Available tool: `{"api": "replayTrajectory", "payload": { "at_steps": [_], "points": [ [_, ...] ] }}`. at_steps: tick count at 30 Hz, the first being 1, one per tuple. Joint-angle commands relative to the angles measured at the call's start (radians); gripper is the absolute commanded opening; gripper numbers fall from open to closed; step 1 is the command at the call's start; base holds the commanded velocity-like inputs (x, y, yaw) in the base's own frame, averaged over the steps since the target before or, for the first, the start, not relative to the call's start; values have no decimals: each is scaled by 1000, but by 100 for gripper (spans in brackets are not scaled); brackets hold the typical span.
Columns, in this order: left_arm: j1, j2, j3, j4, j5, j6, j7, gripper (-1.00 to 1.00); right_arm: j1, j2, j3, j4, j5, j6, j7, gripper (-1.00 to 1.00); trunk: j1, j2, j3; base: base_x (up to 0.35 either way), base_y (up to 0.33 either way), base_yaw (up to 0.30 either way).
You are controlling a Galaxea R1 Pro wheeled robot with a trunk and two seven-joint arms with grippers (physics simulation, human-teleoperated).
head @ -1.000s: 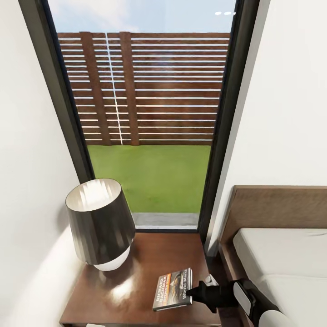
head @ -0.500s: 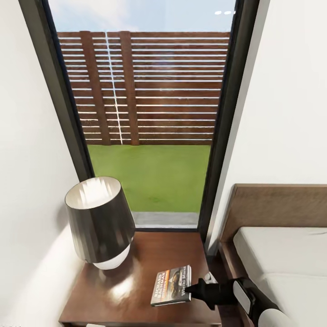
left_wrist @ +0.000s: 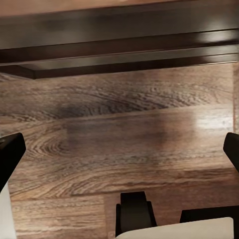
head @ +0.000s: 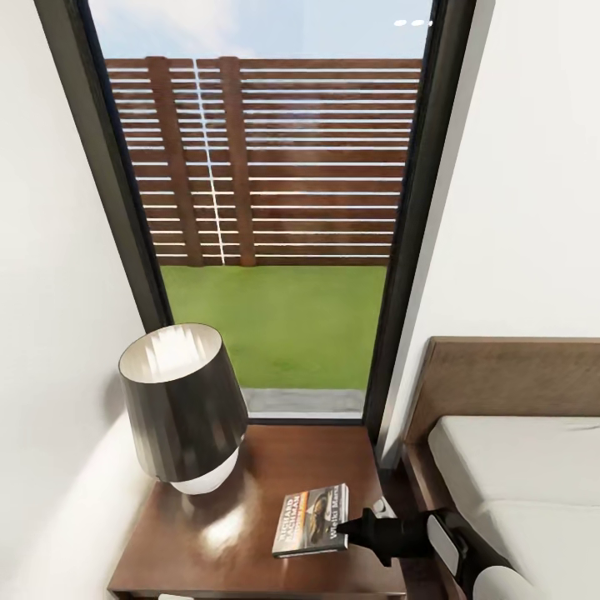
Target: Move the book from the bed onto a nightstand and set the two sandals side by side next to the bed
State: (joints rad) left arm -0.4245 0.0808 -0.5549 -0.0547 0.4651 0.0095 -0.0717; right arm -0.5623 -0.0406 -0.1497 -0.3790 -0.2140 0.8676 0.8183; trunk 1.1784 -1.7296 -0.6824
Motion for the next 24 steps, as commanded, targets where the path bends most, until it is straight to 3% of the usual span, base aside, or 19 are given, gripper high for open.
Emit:
{"api": "replayTrajectory", "payload": {
  "at_steps": [1, 4, 12, 16, 24],
  "points": [
    [0, 0, -8, -1, 10, 1, -3, 100, -1, 1, -5, 0, 4, 4, 4, -100, 0, 0, -1, 0, 0, 0],
    [0, 0, -8, -1, 10, 0, -3, 100, -2, 5, -5, -1, 4, 4, 6, -100, 0, 0, -1, 0, 0, 0],
    [0, 0, -8, -1, 10, 1, -3, 100, -6, 9, -4, 0, 4, 5, 7, -100, 31, -56, -26, 0, 0, 0],
    [0, 0, -8, -1, 10, 1, -3, 100, -11, 8, -4, 0, 3, 5, 7, -100, 31, -56, -26, 0, 0, 0],
    [0, 0, -9, -1, 10, 2, -3, 100, -25, 11, -4, 1, 3, 6, 6, -100, 61, -112, -51, 0, 0, 0]
  ]
}}
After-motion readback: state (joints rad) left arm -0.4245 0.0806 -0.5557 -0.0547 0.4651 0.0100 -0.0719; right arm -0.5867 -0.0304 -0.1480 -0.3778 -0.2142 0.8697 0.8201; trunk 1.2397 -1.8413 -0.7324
